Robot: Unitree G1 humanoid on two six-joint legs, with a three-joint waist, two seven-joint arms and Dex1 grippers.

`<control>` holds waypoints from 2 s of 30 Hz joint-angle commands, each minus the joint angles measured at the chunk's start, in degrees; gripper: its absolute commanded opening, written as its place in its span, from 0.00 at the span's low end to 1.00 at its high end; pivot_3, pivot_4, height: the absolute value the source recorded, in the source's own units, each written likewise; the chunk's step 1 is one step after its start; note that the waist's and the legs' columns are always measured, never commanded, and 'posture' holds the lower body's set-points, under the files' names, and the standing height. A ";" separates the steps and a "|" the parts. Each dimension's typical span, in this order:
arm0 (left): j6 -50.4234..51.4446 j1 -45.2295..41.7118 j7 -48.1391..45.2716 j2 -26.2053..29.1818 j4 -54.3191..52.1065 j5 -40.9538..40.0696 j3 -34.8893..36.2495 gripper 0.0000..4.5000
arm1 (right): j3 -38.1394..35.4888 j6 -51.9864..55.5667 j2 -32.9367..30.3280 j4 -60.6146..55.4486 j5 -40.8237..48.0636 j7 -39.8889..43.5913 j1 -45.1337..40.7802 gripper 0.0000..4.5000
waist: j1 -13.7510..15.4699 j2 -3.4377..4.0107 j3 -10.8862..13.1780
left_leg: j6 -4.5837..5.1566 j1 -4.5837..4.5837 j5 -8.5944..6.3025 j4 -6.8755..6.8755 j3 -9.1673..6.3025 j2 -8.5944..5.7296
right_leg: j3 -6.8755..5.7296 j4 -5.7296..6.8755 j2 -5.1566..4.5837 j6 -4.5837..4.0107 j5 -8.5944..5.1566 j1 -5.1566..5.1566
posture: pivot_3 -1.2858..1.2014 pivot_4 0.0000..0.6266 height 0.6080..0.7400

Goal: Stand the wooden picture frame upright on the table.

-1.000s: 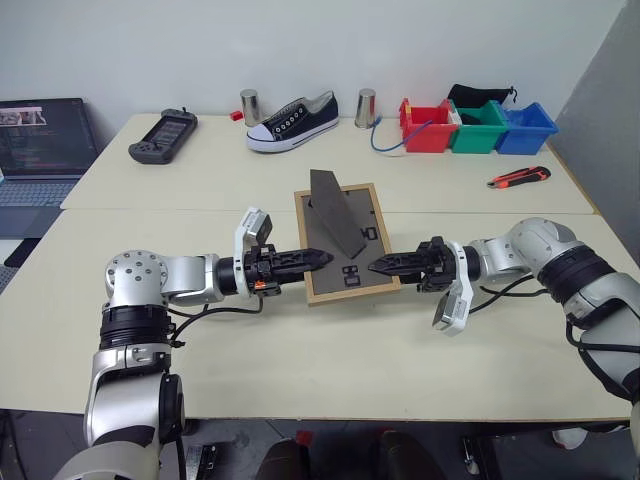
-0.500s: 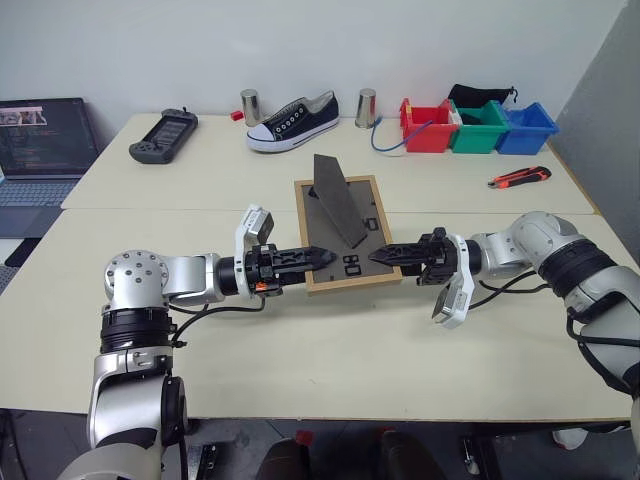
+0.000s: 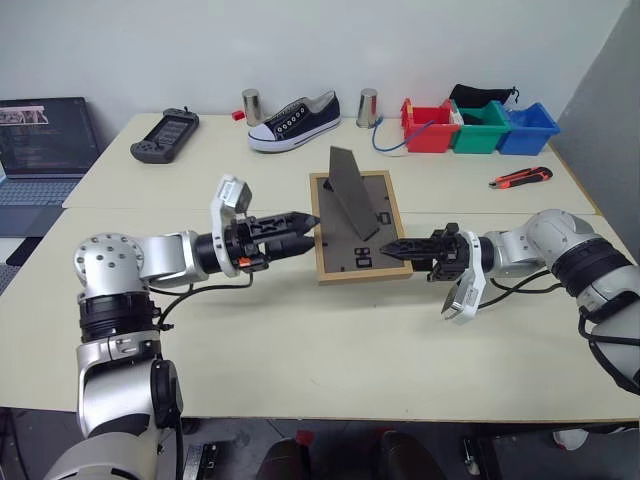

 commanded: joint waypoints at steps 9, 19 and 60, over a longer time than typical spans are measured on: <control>-10.89 12.27 -3.01 11.49 -28.57 3.35 3.91 0.99 | -11.59 -21.77 11.75 39.80 31.57 35.85 -14.85 0.29 | -2.54 -0.04 0.03 | 0.00 0.03 0.00 -0.10 0.10 0.09 | 0.04 -0.13 0.01 0.00 0.00 0.02 | 0.52 0.24 1.00; -24.10 23.70 -5.90 17.10 -38.66 10.28 6.87 0.99 | -82.39 16.36 18.43 76.99 53.78 131.57 -27.44 0.29 | -2.52 -0.38 0.22 | 0.00 1.14 -0.01 -0.83 0.00 0.24 | -0.15 -1.34 0.14 -0.01 0.01 1.57 | 0.52 0.24 1.00; -28.93 35.12 -0.68 18.17 -45.67 4.40 6.04 1.00 | -56.25 84.85 32.04 11.49 88.27 150.51 1.93 0.72 | -1.29 -0.37 0.21 | -0.04 0.99 -0.04 -0.85 -0.02 0.28 | -0.17 -1.00 0.14 -0.01 0.01 1.36 | 0.52 0.24 1.00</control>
